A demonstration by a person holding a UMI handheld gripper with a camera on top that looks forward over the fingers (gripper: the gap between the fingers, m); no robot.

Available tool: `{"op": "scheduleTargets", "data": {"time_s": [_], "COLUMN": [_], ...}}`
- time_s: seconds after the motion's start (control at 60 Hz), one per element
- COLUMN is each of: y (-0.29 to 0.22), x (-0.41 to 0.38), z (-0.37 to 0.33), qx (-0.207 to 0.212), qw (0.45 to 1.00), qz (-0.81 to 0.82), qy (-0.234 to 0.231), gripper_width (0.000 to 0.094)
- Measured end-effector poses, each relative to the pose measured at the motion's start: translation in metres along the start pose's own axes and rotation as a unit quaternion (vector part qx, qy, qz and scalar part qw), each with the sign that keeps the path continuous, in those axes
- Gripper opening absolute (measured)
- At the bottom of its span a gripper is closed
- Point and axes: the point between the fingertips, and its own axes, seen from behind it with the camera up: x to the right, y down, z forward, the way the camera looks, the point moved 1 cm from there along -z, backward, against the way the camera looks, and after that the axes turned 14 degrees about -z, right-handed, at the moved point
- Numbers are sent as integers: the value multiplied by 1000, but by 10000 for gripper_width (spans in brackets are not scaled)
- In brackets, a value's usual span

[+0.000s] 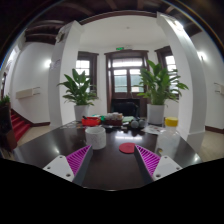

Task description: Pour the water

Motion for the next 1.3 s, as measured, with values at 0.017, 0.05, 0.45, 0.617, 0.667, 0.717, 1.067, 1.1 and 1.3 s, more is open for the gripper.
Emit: {"op": "scheduleTargets", "data": {"time_s": [0.017, 0.05, 0.45, 0.617, 0.667, 0.717, 1.067, 1.1, 1.3], "y": [2, 8, 55, 57, 56, 56, 53, 51, 52], "x": [5, 13, 152, 177, 182, 185, 183, 182, 170], "z": [3, 2, 5, 39, 45, 52, 50, 52, 64], "qx": [-3, -14, -47, -50, -47, -46, -46, -50, -77], "qw": [1000, 1000, 985, 983, 983, 983, 981, 982, 980], "qz": [3, 5, 17, 16, 16, 16, -21, -26, -86], "qy": [5, 21, 166, 174, 176, 176, 186, 179, 164], "gripper_width": [854, 852, 853, 844, 814, 743, 401, 403, 401]}}
